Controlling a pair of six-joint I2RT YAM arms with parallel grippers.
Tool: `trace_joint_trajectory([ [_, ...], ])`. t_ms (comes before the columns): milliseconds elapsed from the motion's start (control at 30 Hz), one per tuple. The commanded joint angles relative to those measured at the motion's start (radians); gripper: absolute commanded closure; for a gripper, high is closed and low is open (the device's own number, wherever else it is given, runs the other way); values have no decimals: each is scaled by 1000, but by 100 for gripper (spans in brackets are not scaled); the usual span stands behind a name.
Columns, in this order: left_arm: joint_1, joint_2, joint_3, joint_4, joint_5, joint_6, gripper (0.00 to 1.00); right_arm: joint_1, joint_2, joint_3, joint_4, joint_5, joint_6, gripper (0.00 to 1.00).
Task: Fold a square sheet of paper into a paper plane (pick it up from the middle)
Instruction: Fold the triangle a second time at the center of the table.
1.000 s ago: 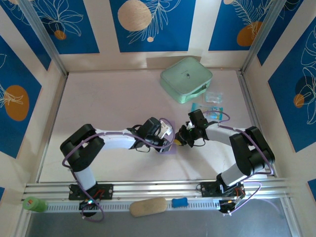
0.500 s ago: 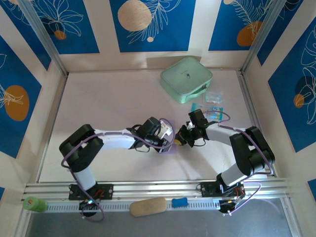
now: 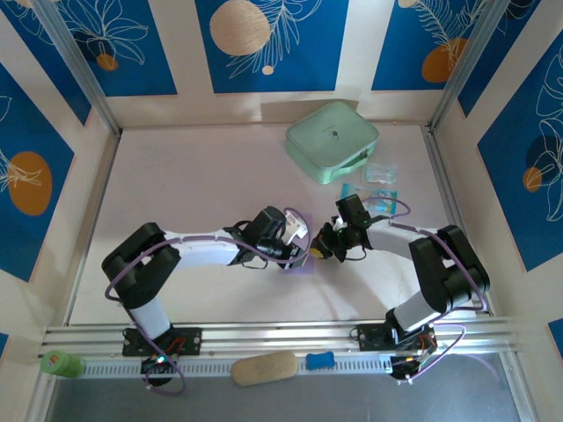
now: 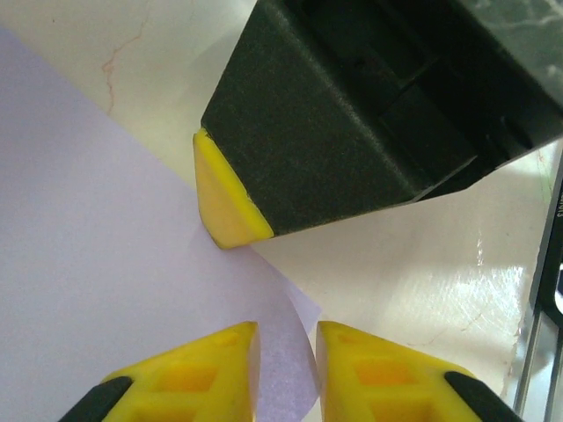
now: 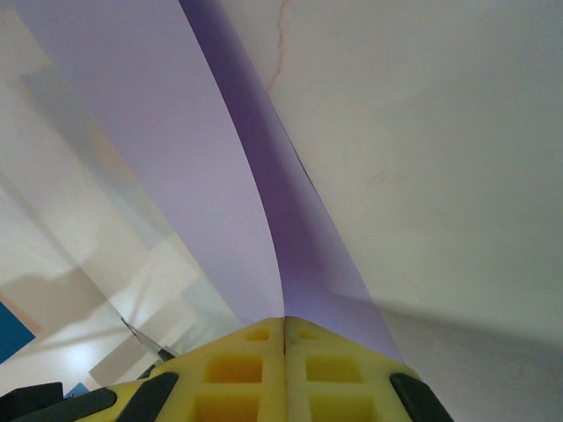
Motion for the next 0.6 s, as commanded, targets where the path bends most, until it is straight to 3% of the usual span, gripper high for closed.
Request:
trace_joint_trajectory([
  [0,9,-13,-1,-25,-6,21,76,-4,9,20,-25,-19,-4,96],
  [233,7,-15,7,-48,-13,36,74,-7,9,18,-21,-22,-2,96],
  [433,-24,-48,0,-13,-2,63,63,-6,9,17,-18,-19,4,96],
  [567,-62,-58,-2,-28,-93,110,55,-8,7,16,-16,-20,6,96],
])
